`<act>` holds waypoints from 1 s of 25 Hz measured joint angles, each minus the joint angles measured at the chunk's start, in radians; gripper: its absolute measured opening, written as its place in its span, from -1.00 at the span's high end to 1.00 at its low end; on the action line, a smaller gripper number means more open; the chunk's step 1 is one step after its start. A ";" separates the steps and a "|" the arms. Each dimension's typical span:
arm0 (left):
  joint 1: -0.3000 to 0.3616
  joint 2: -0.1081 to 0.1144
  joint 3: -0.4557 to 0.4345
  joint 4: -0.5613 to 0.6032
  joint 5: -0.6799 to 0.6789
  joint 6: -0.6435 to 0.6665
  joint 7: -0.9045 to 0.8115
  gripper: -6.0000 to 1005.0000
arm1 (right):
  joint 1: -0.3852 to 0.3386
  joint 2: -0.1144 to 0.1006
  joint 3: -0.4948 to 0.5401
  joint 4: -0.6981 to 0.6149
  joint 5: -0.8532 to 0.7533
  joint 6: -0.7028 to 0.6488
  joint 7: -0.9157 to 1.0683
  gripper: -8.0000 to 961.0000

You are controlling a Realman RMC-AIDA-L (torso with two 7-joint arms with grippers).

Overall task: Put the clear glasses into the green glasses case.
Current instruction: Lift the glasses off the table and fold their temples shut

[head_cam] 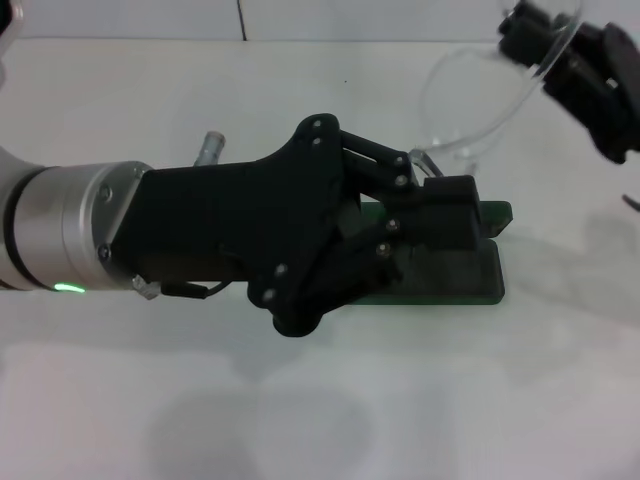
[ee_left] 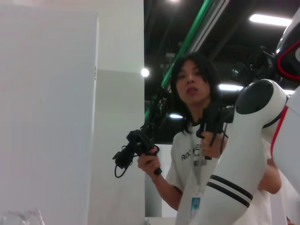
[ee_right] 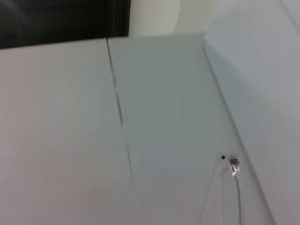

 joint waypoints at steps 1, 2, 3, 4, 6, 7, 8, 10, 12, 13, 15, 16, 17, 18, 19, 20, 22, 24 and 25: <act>0.000 -0.001 0.000 -0.006 -0.002 0.000 0.004 0.85 | 0.000 0.000 -0.014 -0.002 0.000 0.003 -0.003 0.74; 0.000 -0.001 0.002 -0.014 -0.005 0.000 0.009 0.85 | 0.001 0.000 -0.035 -0.004 0.000 0.007 -0.006 0.74; 0.000 -0.002 0.004 -0.026 -0.012 0.000 0.015 0.85 | 0.001 0.000 -0.048 -0.006 0.000 0.009 -0.008 0.74; 0.000 -0.002 0.006 -0.033 -0.016 0.000 0.019 0.85 | 0.002 -0.001 -0.061 -0.006 0.000 0.009 -0.011 0.74; 0.000 -0.002 0.009 -0.052 -0.026 0.000 0.028 0.85 | 0.003 -0.001 -0.078 -0.007 0.000 0.010 -0.013 0.74; 0.000 -0.002 0.009 -0.058 -0.029 0.000 0.031 0.85 | 0.003 -0.001 -0.088 -0.008 -0.001 0.010 -0.013 0.73; 0.000 -0.002 0.010 -0.064 -0.030 0.000 0.034 0.85 | 0.004 -0.001 -0.098 -0.009 -0.001 0.010 -0.015 0.73; 0.000 -0.002 0.015 -0.073 -0.032 0.001 0.040 0.85 | 0.005 -0.001 -0.123 -0.015 -0.001 0.004 -0.026 0.73; -0.002 -0.002 0.027 -0.085 -0.041 0.002 0.048 0.85 | 0.005 -0.001 -0.149 -0.022 0.001 -0.004 -0.039 0.73; -0.003 -0.002 0.032 -0.090 -0.046 0.002 0.052 0.84 | 0.005 -0.001 -0.159 -0.026 0.001 -0.007 -0.043 0.73; -0.006 -0.002 0.041 -0.099 -0.055 0.002 0.059 0.84 | 0.005 -0.001 -0.165 -0.029 0.001 -0.009 -0.045 0.73; -0.007 -0.001 0.043 -0.102 -0.056 0.002 0.061 0.84 | 0.001 -0.001 -0.179 -0.034 0.007 -0.015 -0.049 0.73; -0.009 -0.001 0.044 -0.103 -0.057 0.002 0.062 0.84 | -0.002 -0.001 -0.181 -0.033 0.013 -0.016 -0.051 0.73; -0.009 -0.001 0.045 -0.104 -0.057 0.002 0.063 0.84 | -0.004 0.000 -0.183 -0.032 0.020 -0.017 -0.054 0.73; -0.007 -0.001 0.045 -0.104 -0.057 0.003 0.063 0.84 | -0.011 0.000 -0.183 -0.028 0.036 -0.020 -0.058 0.73; -0.006 -0.001 0.045 -0.104 -0.057 0.003 0.063 0.84 | -0.017 0.000 -0.185 -0.027 0.050 -0.022 -0.062 0.73; -0.002 -0.001 0.046 -0.107 -0.059 0.005 0.064 0.84 | -0.031 0.000 -0.184 -0.026 0.071 -0.029 -0.064 0.73; -0.001 -0.001 0.046 -0.112 -0.062 0.007 0.064 0.84 | -0.046 0.000 -0.180 -0.026 0.091 -0.034 -0.065 0.73; -0.001 -0.001 0.046 -0.115 -0.063 0.008 0.064 0.84 | -0.052 0.000 -0.180 -0.027 0.101 -0.035 -0.065 0.73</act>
